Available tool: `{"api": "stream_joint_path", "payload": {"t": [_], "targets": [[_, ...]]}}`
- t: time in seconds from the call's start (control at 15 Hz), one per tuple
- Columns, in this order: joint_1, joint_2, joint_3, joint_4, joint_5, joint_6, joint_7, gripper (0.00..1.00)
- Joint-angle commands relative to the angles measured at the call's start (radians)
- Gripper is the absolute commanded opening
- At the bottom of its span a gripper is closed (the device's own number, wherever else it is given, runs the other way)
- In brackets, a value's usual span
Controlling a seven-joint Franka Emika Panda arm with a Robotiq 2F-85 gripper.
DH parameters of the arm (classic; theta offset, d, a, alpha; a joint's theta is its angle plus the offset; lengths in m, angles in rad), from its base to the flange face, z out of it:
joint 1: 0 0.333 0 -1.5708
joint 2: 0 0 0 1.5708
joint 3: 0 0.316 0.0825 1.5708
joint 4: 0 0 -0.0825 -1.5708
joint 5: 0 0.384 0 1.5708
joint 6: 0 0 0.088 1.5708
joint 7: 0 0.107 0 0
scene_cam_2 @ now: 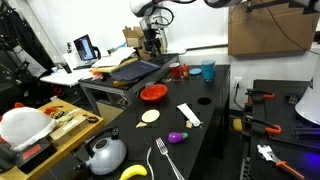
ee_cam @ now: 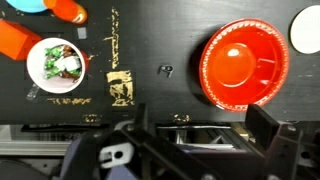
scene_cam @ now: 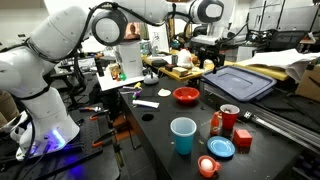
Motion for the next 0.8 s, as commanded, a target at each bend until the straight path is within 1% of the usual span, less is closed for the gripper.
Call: {"api": "stream_joint_path", "payload": {"t": [0.0,0.2,0.47,0.73], "targets": [[0.002,-0.086,0.026,-0.089,0.045,-0.076,0.066,1.0],[0.012,-0.139,0.047,-0.17,0.086,-0.068,0.129,1.0],[0.042,-0.231,0.051,-0.346,0.11,0.02,0.251,1.0],[0.084,-0.331,0.043,-0.508,0.095,0.126,0.338,1.0]]}}
